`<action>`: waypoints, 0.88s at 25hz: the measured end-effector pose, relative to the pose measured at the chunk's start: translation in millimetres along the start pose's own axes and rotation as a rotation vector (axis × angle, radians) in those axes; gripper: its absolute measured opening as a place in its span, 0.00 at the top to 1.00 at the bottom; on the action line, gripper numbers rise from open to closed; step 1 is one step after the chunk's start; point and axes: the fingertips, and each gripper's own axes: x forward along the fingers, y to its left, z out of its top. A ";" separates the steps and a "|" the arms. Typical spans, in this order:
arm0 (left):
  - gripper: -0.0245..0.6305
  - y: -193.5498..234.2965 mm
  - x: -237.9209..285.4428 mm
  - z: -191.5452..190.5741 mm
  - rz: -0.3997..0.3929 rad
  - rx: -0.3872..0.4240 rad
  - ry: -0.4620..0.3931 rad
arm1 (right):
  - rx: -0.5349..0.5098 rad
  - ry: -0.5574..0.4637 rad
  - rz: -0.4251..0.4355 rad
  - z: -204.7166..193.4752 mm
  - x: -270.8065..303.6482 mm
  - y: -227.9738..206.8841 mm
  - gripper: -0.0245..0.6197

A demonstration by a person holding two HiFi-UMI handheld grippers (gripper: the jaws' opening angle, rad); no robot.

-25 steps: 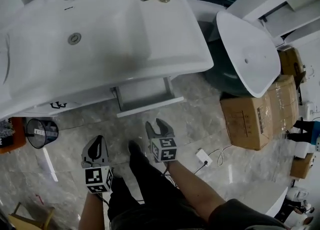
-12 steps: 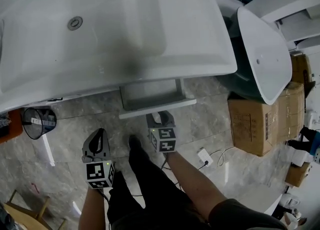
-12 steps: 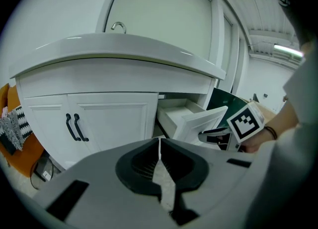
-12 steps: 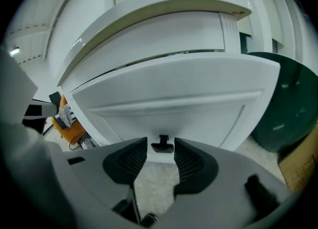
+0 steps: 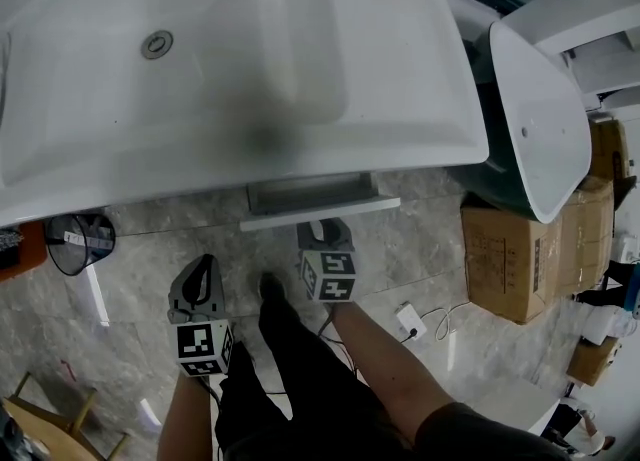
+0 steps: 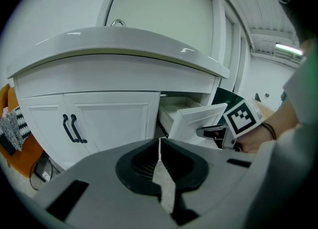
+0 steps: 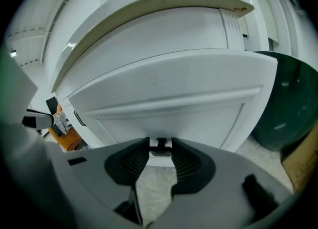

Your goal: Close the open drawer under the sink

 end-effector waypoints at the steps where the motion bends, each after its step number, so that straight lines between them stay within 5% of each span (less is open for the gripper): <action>1: 0.93 0.4 1.1 1.1 0.002 0.001 -0.002 | -0.001 -0.003 0.004 3.5 3.8 -0.4 0.73; 22: 0.93 13.8 19.8 24.9 0.013 -0.001 -0.027 | -0.005 -0.048 0.013 66.6 63.7 -7.7 0.73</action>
